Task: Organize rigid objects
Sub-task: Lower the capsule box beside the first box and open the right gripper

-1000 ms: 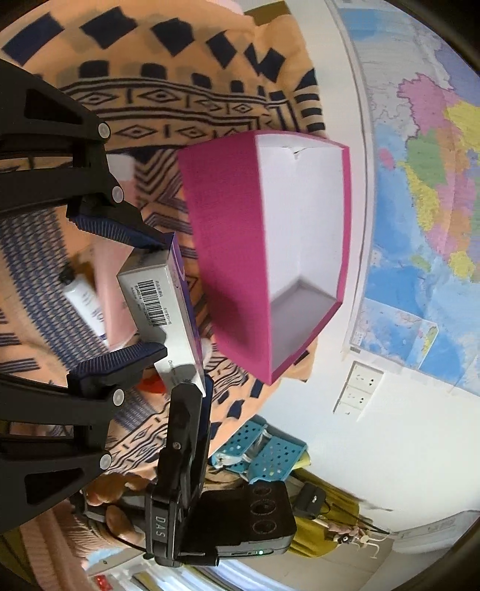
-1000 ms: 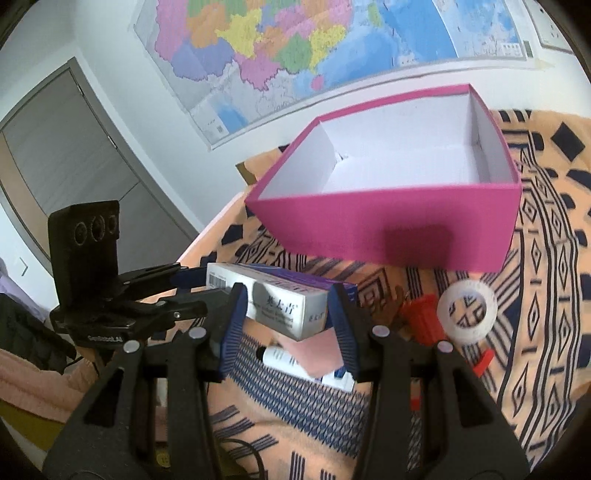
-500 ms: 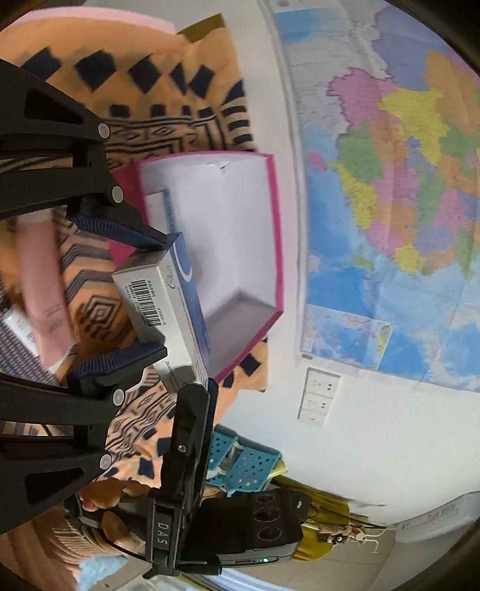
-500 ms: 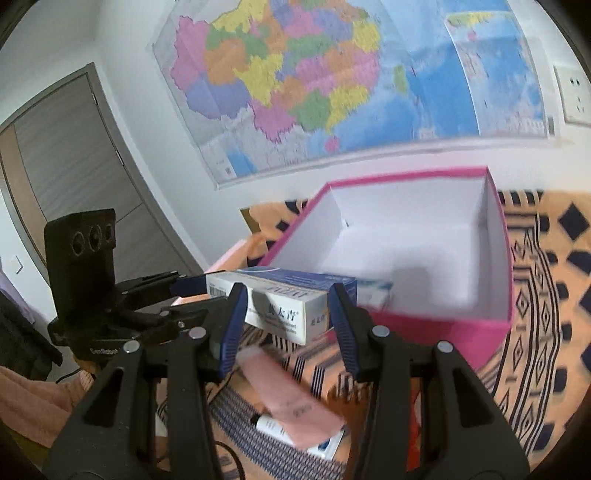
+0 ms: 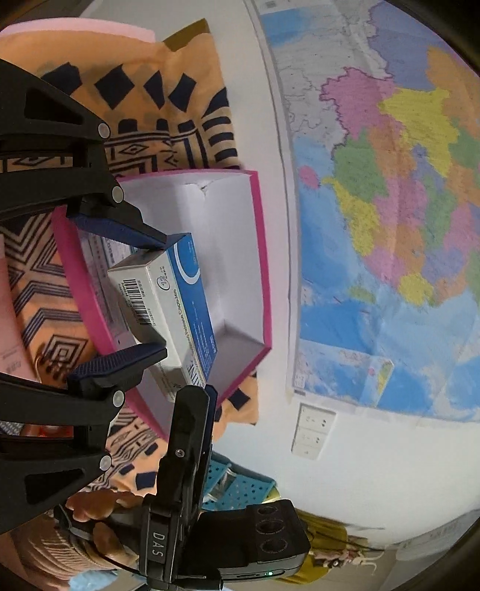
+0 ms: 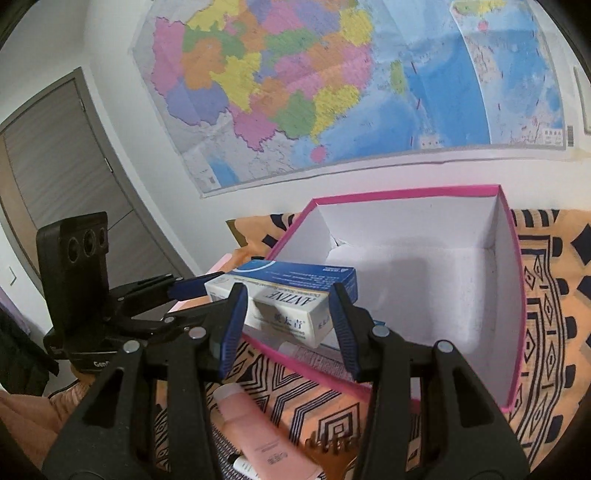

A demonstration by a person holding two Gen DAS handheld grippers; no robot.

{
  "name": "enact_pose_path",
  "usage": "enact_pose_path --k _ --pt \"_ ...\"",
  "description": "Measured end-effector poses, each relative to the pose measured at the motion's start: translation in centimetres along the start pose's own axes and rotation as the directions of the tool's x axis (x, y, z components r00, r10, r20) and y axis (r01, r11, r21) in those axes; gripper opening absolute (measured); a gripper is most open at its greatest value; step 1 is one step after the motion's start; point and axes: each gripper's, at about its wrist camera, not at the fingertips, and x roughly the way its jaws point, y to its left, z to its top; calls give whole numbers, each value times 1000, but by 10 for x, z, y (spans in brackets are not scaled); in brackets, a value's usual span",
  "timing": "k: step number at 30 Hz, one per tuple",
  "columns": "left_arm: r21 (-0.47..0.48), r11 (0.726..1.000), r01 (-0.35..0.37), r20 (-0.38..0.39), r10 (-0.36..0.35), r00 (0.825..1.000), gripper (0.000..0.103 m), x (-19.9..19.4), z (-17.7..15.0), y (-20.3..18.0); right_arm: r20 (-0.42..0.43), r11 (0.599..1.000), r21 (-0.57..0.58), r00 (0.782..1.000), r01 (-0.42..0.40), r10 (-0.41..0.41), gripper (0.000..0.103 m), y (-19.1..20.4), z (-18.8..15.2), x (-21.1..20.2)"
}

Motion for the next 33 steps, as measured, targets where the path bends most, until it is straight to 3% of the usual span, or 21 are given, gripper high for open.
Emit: enact_pose_path --k 8,10,14,16,24,33 --pt "-23 999 -33 -60 31 998 53 32 1 18 -49 1000 26 999 16 -15 49 -16 1 32" --pt "-34 999 -9 -84 6 996 53 41 1 21 -63 999 46 998 -14 17 49 -19 0 41" --pt "-24 997 -72 -123 69 990 53 60 -2 23 -109 999 7 994 34 -33 49 -14 -4 62" --pt "-44 996 -73 -135 67 989 53 64 -5 27 -111 999 29 994 18 -15 49 -16 -6 63" --pt "-70 996 -60 -83 54 995 55 42 -13 31 -78 998 53 997 16 -12 49 -20 -9 39" --pt "-4 1000 9 8 -9 1000 62 0 -25 -3 -33 999 39 999 -21 22 49 -6 -26 -7"
